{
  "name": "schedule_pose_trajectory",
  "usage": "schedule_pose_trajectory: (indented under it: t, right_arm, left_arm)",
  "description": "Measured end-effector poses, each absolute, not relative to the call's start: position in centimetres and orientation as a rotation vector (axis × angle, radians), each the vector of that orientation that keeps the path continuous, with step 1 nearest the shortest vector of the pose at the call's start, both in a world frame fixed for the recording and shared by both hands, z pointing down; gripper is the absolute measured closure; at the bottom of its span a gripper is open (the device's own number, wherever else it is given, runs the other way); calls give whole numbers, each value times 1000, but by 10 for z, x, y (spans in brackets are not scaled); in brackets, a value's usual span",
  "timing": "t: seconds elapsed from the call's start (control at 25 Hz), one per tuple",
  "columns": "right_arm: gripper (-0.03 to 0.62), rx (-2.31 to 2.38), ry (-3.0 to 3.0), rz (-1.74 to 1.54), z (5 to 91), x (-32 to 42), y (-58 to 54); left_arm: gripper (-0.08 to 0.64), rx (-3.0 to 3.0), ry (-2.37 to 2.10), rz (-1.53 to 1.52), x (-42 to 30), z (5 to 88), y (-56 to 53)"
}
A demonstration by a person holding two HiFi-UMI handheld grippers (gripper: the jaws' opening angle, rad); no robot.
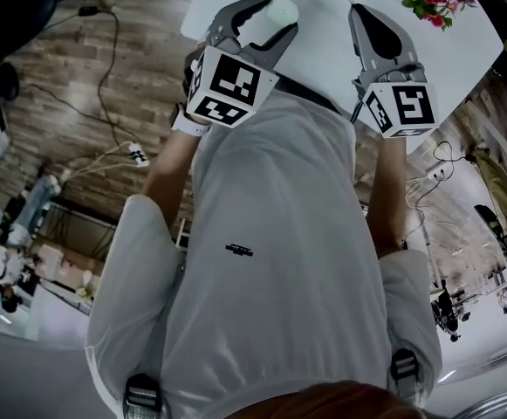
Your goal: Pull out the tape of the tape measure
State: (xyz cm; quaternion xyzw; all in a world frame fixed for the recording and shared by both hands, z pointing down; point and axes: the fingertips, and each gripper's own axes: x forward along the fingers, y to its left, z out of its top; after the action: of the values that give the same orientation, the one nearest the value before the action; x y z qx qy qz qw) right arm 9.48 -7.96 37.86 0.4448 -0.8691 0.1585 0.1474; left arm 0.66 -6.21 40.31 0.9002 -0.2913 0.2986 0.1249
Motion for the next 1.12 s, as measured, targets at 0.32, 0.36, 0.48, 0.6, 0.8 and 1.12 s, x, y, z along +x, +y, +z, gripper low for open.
schedule_pose_trajectory:
  t: [0.32,0.36,0.48,0.6,0.8,1.12]
  right_arm:
    - [583,1302,-2463,505,416,85,-82]
    - [583,1302,-2462,512,421,84,-82]
    - [583,1292,-2460,521,440,79,-84]
    - [583,1268,-2445,540,460,74,-84]
    - [583,1234,-2417,569,488,66,-83]
    - [583,1212,-2362,619,527,64,-88]
  left_arm:
    - [325,2584,-876,899,-2,437,-67]
    - [326,2586,-882,919,-3,442,-67]
    - [326,2576,-891,980,-7,460,-67]
    - [327,2552,-886,1010,-8,480,-66]
    - [325,2511,-896,1046,-13,509,-68]
    - [325,2477,-871,1098,-10,544,-73]
